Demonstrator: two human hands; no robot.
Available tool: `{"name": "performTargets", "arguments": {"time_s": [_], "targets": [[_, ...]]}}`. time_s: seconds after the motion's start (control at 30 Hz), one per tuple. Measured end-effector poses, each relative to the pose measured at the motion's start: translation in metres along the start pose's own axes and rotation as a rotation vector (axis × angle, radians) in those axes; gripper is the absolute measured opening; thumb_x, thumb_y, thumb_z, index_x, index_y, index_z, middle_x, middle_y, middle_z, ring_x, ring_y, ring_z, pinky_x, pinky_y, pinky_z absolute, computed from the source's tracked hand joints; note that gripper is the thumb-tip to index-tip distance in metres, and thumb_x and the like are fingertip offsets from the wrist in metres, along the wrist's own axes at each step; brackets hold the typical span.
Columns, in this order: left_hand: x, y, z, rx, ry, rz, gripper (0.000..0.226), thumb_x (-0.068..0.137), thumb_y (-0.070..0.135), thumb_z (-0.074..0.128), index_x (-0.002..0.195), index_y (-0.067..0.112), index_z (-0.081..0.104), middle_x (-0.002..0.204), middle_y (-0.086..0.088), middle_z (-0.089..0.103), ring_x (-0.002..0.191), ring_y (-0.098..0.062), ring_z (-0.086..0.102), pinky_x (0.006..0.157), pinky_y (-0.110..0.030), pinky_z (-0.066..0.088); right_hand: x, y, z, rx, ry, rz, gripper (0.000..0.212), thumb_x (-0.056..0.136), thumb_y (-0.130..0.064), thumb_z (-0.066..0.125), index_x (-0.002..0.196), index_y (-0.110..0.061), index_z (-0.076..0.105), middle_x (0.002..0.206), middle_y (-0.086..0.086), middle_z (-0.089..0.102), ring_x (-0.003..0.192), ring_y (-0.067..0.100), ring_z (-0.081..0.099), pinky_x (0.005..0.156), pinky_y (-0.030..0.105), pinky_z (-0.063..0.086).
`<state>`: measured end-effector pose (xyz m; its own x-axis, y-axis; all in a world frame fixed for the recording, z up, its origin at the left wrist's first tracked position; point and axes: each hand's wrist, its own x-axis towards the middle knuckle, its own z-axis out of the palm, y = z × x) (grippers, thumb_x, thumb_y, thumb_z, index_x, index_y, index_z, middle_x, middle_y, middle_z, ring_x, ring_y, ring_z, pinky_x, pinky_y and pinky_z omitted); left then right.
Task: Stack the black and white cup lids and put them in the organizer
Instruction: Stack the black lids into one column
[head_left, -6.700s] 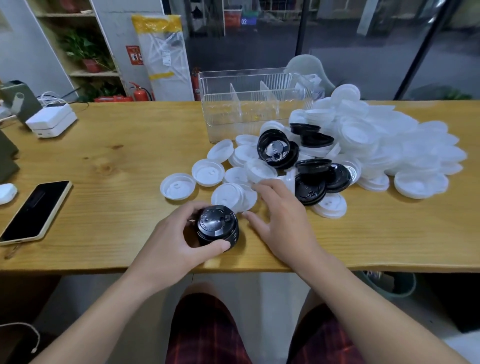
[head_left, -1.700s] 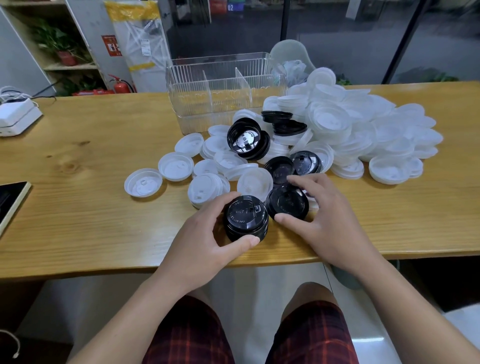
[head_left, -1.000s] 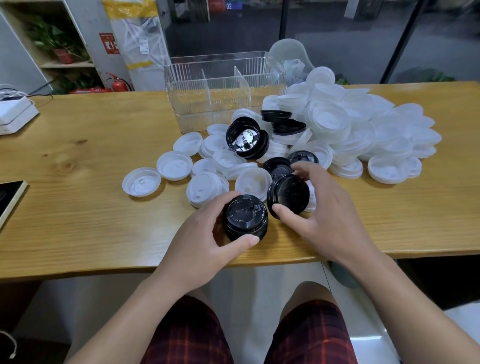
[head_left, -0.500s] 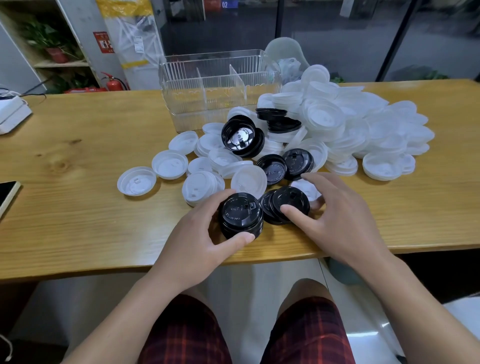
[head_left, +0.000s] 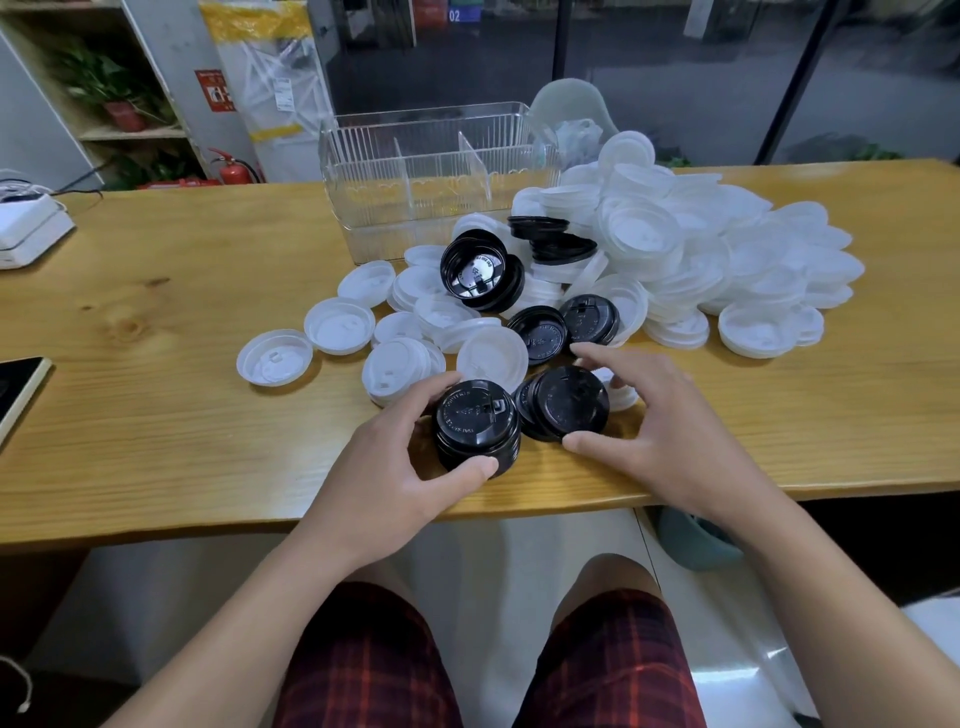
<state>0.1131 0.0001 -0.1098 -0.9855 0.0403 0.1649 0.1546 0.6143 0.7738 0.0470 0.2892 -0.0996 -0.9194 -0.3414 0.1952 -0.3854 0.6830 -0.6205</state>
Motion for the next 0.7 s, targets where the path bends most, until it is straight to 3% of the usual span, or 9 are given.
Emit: {"name": "performTargets", "arguments": {"time_s": [0.07, 0.27, 0.5, 0.7], "targets": [[0.0, 0.001, 0.0, -0.005, -0.01, 0.011, 0.07, 0.087, 0.047, 0.09, 0.148, 0.049, 0.056, 0.138, 0.034, 0.066, 0.129, 0.004, 0.063, 0.11, -0.03, 0.051, 0.0, -0.001, 0.002, 0.034, 0.061, -0.011, 0.076, 0.08, -0.063, 0.085, 0.149, -0.049, 0.055, 0.138, -0.027, 0.056, 0.132, 0.003, 0.049, 0.121, 0.051, 0.037], [-0.001, 0.002, 0.0, -0.009, 0.004, 0.036, 0.066, 0.086, 0.047, 0.092, 0.144, 0.049, 0.059, 0.134, 0.033, 0.068, 0.127, 0.005, 0.063, 0.104, -0.025, 0.05, 0.002, -0.042, 0.019, 0.144, 0.151, -0.084, 0.05, 0.083, -0.066, 0.082, 0.122, -0.037, 0.069, 0.118, -0.019, 0.066, 0.117, 0.006, 0.062, 0.103, 0.038, 0.05], [0.001, 0.006, 0.0, -0.039, 0.003, 0.047, 0.048, 0.089, 0.039, 0.089, 0.13, 0.046, 0.066, 0.121, 0.021, 0.075, 0.113, -0.006, 0.072, 0.095, -0.041, 0.059, 0.012, -0.07, 0.054, -0.132, 0.12, -0.15, 0.07, 0.085, -0.079, 0.065, 0.135, -0.031, 0.066, 0.119, -0.015, 0.062, 0.115, 0.011, 0.054, 0.109, 0.042, 0.039], [0.003, -0.001, -0.001, -0.022, 0.013, 0.035, 0.062, 0.083, 0.039, 0.094, 0.137, 0.048, 0.064, 0.121, 0.029, 0.074, 0.113, 0.001, 0.071, 0.094, -0.029, 0.057, 0.013, -0.068, 0.056, -0.158, 0.136, -0.151, 0.074, 0.08, -0.083, 0.067, 0.132, -0.03, 0.069, 0.114, -0.012, 0.062, 0.11, 0.014, 0.054, 0.106, 0.041, 0.039]]}}
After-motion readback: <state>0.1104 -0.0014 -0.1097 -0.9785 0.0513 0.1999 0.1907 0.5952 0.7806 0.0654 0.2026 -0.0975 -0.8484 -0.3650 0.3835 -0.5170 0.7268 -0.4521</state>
